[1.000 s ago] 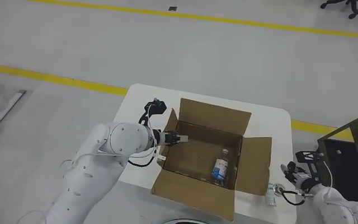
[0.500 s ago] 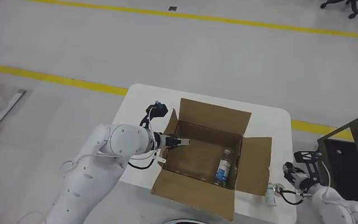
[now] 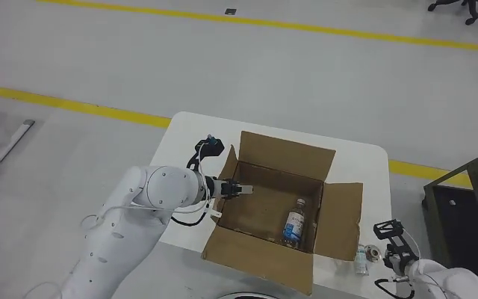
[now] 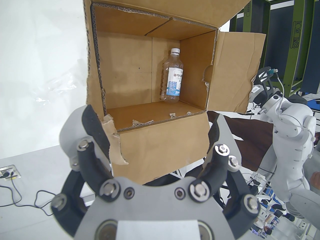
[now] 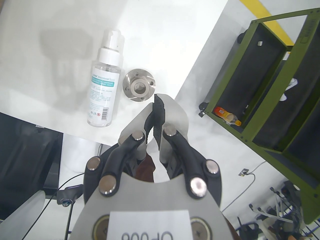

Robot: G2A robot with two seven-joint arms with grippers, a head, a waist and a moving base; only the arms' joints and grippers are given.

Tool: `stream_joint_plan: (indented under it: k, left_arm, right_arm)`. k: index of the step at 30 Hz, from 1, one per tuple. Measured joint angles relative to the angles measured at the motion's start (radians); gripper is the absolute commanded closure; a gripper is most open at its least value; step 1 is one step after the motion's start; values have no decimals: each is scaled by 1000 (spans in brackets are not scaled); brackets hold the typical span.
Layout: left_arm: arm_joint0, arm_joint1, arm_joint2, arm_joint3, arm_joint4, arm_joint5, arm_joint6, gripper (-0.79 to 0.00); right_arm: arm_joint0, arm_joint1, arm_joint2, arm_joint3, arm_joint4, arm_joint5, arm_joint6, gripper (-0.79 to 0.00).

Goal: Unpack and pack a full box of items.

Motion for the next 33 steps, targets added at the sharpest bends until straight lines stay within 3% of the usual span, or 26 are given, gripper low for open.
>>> stream_joint_plan:
  k: [3,8,15,33]
  left_arm:
    - [0,0,0,0,0,0,0,-785]
    - [0,0,0,0,0,0,0,-785]
    - [0,0,0,0,0,0,0,-785]
    - [0,0,0,0,0,0,0,-785]
  right_arm:
    - [14,-2,-18,24,22,-4,-4,-139]
    - [31,-6,-46,50,65,10,-16,-145]
    - [27,-11,-64,59,101,31,-33,-274]
    - [54,-17,-130,100,102,56,-56,-345]
